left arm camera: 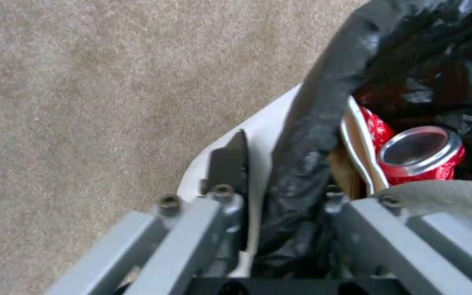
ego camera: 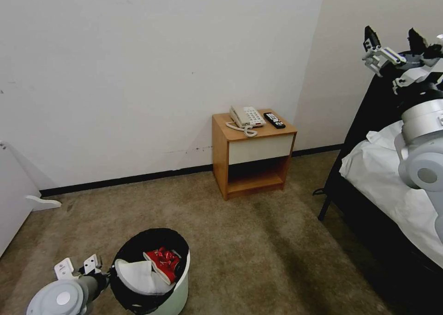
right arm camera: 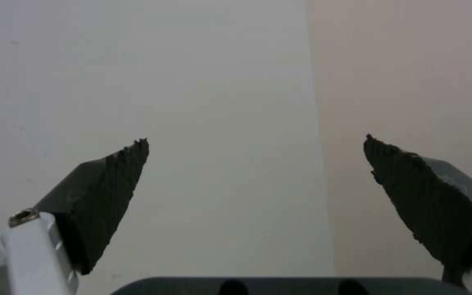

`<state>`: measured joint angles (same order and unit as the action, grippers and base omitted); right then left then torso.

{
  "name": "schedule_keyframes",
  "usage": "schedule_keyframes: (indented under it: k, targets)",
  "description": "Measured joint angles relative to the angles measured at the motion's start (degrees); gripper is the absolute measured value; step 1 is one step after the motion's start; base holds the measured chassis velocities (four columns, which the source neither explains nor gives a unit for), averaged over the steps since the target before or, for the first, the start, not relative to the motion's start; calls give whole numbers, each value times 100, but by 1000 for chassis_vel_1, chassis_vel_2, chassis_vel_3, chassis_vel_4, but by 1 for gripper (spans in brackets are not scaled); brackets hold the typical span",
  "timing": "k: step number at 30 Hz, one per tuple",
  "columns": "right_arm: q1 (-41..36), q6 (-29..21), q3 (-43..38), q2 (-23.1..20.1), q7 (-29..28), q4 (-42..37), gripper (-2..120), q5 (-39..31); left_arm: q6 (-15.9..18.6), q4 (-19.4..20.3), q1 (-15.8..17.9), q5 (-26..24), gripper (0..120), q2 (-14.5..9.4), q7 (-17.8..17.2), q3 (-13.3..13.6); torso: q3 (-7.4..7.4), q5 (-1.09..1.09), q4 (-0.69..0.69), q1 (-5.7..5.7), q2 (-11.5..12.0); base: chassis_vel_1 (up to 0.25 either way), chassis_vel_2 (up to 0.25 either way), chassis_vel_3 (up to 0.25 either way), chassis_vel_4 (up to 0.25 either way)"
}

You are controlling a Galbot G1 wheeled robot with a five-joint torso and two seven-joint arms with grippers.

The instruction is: Pick up the trash bin, then pick up the garbage from the floor and place it into the trash bin.

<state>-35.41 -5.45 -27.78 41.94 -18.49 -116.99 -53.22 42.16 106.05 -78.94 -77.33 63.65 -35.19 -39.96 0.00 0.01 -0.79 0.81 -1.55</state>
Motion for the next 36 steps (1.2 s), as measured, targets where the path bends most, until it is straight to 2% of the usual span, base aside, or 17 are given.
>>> schedule_keyframes:
  k: [1,2,4,26,36]
  targets:
    - [0,0,0,0,0,0,100,0,0,0,0,0,16,0,0,0,0,0,0,0,0,0,0,0,0]
    - [-5,3,-4,0,1,1,100,4,-3,-16,18,8,6,4,10,17,0,1,0,0,0,0,0,0,0]
    - [-5,9,-10,0,2,11,100,6,-5,-36,39,27,2,9,5,39,0,1,0,0,-1,0,0,0,0]
    - [-55,46,-18,31,9,39,100,37,5,-41,130,11,2,37,6,147,0,-2,-1,0,0,0,0,0,0]
    - [-112,75,-40,30,9,40,100,61,5,93,119,-8,2,59,10,58,0,-1,0,0,0,0,0,0,0]
